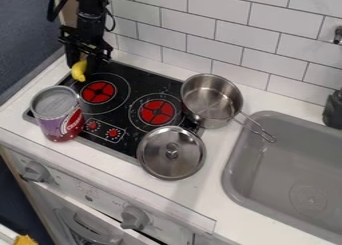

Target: Take the banana out of the pot and put it on the left side of the stove.

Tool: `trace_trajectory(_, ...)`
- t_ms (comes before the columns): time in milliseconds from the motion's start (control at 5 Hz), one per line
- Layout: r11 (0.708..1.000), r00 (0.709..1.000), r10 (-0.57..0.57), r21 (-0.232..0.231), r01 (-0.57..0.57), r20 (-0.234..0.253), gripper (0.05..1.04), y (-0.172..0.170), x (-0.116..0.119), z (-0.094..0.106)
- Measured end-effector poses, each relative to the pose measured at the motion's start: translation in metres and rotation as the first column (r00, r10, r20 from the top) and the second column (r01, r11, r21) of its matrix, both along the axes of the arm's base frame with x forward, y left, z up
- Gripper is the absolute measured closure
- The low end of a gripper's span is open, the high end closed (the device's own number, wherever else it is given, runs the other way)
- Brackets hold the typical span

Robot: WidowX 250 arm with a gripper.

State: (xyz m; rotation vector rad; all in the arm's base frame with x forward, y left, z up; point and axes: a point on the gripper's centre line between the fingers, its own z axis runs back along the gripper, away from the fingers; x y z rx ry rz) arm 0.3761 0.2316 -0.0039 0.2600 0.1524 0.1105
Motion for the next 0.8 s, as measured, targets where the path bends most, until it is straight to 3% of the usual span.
trace_trajectory(200, 1.000, 1.000, 0.022, 0.001, -0.022, -0.007, 0.084, 0.001, -0.003, 0.001)
trace_trajectory(400, 0.999, 0.999, 0.023, -0.023, -0.024, -0.021, 0.078, -0.001, -0.006, 0.002)
trace_trajectory(600, 0.999, 0.999, 0.034, -0.006, -0.034, 0.020, 0.082, 0.001, -0.008, 0.029)
trace_trajectory(800, 0.996, 0.996, 0.059, 0.061, -0.062, 0.063, 0.083, 0.003, -0.014, 0.068)
